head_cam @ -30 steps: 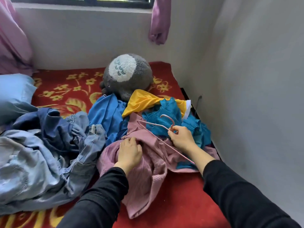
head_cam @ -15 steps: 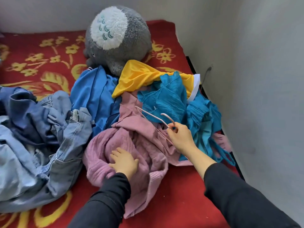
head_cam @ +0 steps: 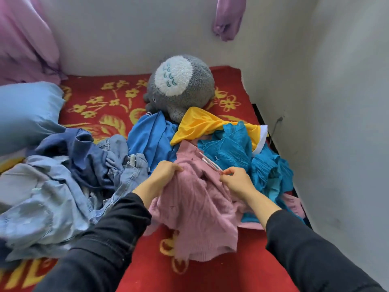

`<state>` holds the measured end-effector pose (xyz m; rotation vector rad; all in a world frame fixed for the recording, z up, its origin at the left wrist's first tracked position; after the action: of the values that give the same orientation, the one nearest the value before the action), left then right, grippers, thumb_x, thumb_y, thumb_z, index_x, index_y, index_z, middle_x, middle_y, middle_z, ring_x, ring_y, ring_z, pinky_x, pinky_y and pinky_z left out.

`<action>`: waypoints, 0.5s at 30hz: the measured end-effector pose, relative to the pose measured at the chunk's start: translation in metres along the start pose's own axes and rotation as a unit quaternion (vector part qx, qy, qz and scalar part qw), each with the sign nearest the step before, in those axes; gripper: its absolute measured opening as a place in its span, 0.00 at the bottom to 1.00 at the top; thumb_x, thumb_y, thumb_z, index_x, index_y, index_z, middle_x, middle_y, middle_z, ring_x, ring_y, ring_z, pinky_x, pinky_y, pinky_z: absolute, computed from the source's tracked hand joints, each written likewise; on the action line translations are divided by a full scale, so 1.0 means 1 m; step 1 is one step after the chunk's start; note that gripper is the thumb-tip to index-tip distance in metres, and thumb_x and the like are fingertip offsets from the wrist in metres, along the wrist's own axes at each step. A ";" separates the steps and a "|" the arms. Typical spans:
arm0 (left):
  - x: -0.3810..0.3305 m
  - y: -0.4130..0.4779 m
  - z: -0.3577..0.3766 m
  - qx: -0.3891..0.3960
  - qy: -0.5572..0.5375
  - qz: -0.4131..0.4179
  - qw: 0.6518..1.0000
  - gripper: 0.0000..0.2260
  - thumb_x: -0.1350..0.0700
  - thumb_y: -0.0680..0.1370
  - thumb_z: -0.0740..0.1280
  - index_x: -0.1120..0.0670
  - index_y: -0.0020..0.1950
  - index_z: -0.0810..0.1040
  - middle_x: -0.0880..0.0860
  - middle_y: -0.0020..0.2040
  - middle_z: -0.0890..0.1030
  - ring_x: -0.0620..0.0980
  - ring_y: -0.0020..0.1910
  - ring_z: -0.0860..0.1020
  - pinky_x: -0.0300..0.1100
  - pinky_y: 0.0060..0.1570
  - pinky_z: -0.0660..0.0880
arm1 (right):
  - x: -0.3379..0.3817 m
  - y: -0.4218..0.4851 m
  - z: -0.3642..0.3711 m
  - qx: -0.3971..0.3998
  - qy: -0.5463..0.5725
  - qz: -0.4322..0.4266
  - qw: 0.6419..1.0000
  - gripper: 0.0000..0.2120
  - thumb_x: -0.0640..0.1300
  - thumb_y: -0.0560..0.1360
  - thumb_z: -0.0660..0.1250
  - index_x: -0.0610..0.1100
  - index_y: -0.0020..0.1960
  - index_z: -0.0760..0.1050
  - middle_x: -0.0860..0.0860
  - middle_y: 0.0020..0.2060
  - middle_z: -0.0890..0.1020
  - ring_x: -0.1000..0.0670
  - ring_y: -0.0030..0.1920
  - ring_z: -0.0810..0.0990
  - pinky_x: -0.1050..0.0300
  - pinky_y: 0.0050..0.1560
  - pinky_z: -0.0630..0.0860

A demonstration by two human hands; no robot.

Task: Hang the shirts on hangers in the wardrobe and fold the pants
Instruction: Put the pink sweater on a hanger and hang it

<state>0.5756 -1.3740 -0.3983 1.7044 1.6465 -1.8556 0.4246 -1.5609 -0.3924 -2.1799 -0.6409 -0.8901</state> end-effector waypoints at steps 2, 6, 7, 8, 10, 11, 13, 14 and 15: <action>-0.043 -0.031 -0.008 0.001 -0.044 0.023 0.999 0.11 0.59 0.70 0.69 0.61 0.51 0.82 0.59 0.50 0.83 0.58 0.51 0.80 0.53 0.58 0.75 | 0.028 -0.016 -0.011 0.016 0.035 -0.005 0.999 0.07 0.40 0.69 0.70 0.38 0.35 0.75 0.49 0.27 0.71 0.50 0.30 0.68 0.58 0.31 0.62; -0.131 -0.096 -0.028 0.015 -0.168 0.098 0.981 0.06 0.63 0.72 0.67 0.60 0.46 0.82 0.60 0.49 0.83 0.59 0.51 0.80 0.53 0.60 0.75 | 0.094 -0.050 -0.038 0.046 0.072 -0.024 0.996 0.10 0.43 0.73 0.68 0.44 0.34 0.73 0.52 0.25 0.70 0.53 0.25 0.66 0.61 0.26 0.63; -0.152 -0.112 -0.034 0.020 -0.192 0.119 0.974 0.04 0.64 0.72 0.66 0.60 0.44 0.81 0.59 0.46 0.82 0.58 0.47 0.80 0.52 0.58 0.75 | 0.113 -0.057 -0.047 0.044 0.067 -0.043 0.996 0.10 0.44 0.73 0.69 0.44 0.35 0.73 0.52 0.25 0.70 0.54 0.24 0.66 0.63 0.25 0.63; -0.173 -0.128 -0.040 0.024 -0.207 0.143 0.967 0.04 0.64 0.72 0.66 0.60 0.43 0.80 0.58 0.44 0.81 0.56 0.45 0.80 0.50 0.56 0.76 | 0.133 -0.065 -0.058 0.035 0.063 -0.068 0.995 0.10 0.44 0.73 0.69 0.43 0.35 0.73 0.51 0.25 0.69 0.54 0.23 0.66 0.64 0.24 0.62; -0.210 -0.160 -0.055 0.012 -0.222 0.195 0.955 0.04 0.65 0.73 0.65 0.59 0.43 0.80 0.57 0.41 0.80 0.54 0.41 0.79 0.48 0.53 0.76 | 0.169 -0.082 -0.082 0.003 0.061 -0.117 0.991 0.14 0.44 0.72 0.71 0.43 0.31 0.70 0.50 0.24 0.67 0.55 0.20 0.64 0.66 0.21 0.60; -0.225 -0.174 -0.065 -0.002 -0.228 0.217 0.949 0.04 0.65 0.73 0.65 0.58 0.41 0.79 0.56 0.39 0.80 0.53 0.39 0.78 0.46 0.50 0.76 | 0.185 -0.092 -0.093 -0.012 0.059 -0.137 0.989 0.17 0.45 0.71 0.72 0.44 0.29 0.69 0.50 0.24 0.67 0.56 0.20 0.64 0.66 0.20 0.61; -0.253 -0.201 -0.082 -0.013 -0.247 0.262 0.933 0.06 0.64 0.73 0.65 0.57 0.38 0.80 0.54 0.37 0.80 0.52 0.38 0.78 0.43 0.46 0.75 | 0.206 -0.108 -0.111 -0.022 0.072 -0.161 0.984 0.18 0.47 0.71 0.73 0.44 0.27 0.70 0.48 0.26 0.73 0.55 0.26 0.72 0.62 0.28 0.71; -0.266 -0.214 -0.091 -0.021 -0.257 0.282 0.924 0.07 0.64 0.72 0.65 0.56 0.38 0.81 0.54 0.38 0.80 0.52 0.40 0.78 0.42 0.46 0.76 | 0.213 -0.112 -0.119 -0.021 0.089 -0.168 0.981 0.17 0.47 0.70 0.74 0.44 0.28 0.72 0.46 0.29 0.76 0.52 0.32 0.76 0.56 0.36 0.74; -0.277 -0.226 -0.100 -0.032 -0.267 0.300 0.915 0.06 0.63 0.72 0.66 0.56 0.38 0.82 0.53 0.39 0.81 0.52 0.41 0.79 0.42 0.47 0.77 | 0.217 -0.117 -0.126 -0.033 0.078 -0.173 0.981 0.16 0.49 0.71 0.73 0.42 0.30 0.75 0.44 0.32 0.78 0.49 0.36 0.76 0.52 0.40 0.73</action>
<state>0.5779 -1.3586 -0.0279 1.2958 0.8363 -1.7052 0.4374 -1.5407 -0.1164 -2.0624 -0.9414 -1.2641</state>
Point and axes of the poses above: each hand's wrist, its own y-axis towards the middle knuckle, its own z-axis out of the palm, x = y × z, the point moved 9 cm from there along y, towards the middle knuckle
